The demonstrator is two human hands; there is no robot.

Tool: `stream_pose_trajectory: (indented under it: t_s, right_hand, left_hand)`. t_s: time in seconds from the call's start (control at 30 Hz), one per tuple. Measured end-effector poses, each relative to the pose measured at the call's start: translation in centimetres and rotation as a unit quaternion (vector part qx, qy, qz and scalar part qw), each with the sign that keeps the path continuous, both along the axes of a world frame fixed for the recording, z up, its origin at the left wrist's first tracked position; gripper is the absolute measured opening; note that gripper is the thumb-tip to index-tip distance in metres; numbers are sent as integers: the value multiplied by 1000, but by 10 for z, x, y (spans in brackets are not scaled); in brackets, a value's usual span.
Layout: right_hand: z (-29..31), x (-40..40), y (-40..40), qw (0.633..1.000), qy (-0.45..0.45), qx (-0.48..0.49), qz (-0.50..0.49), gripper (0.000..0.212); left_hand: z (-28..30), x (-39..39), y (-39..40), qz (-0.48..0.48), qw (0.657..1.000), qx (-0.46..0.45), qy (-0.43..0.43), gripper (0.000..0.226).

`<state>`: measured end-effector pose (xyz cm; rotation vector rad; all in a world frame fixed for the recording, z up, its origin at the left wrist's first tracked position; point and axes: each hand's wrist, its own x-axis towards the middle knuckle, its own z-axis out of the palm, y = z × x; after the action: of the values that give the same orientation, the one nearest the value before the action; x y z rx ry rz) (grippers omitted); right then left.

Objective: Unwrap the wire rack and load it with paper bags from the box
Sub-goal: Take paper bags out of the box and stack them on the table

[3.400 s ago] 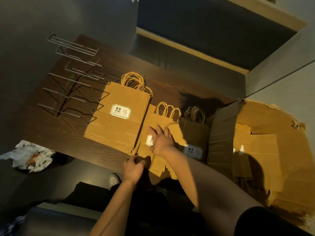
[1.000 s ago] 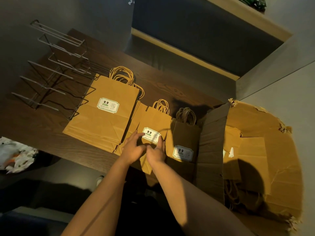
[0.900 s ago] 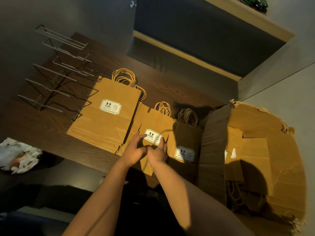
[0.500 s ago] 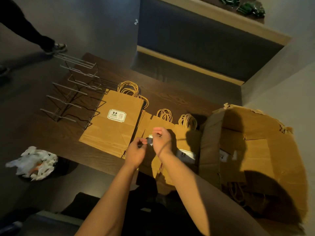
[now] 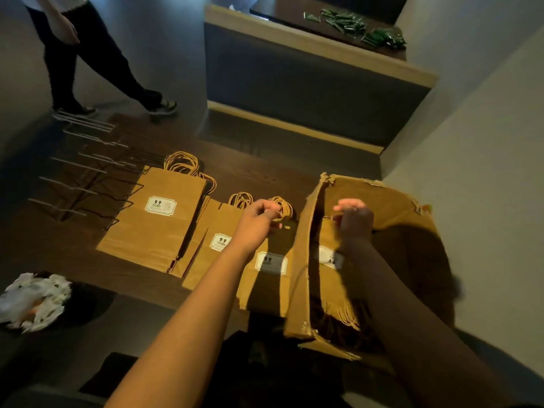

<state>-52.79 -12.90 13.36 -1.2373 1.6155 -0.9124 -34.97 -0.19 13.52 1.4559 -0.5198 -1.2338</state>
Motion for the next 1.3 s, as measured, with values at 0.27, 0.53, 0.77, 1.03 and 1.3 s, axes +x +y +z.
stream_pose_trajectory:
  t_s: [0.27,0.53,0.77,1.03,1.3]
  right_hand:
    - [-129,-113,-3,948,134,267,111,65]
    - [-142,-85,31,948,187,247,69,92]
    - [-96,-77,13,957,154,172,178,48]
    - [79,-101,-47,726,574,62,374,4]
    - [159,-38,-16,584,601,-167,520,23]
  left_hand:
    - [6,-73,-7,-41,993,-17,108,14]
    - [-6,-104,2,-71,989,-19,126,14]
    - [-6,-97,5,-35,995,-28,85,14]
    - [15,-97,-4,-23,984,-67,-166,35]
    - [30,-105,-20,-268,893,-24,-360,52]
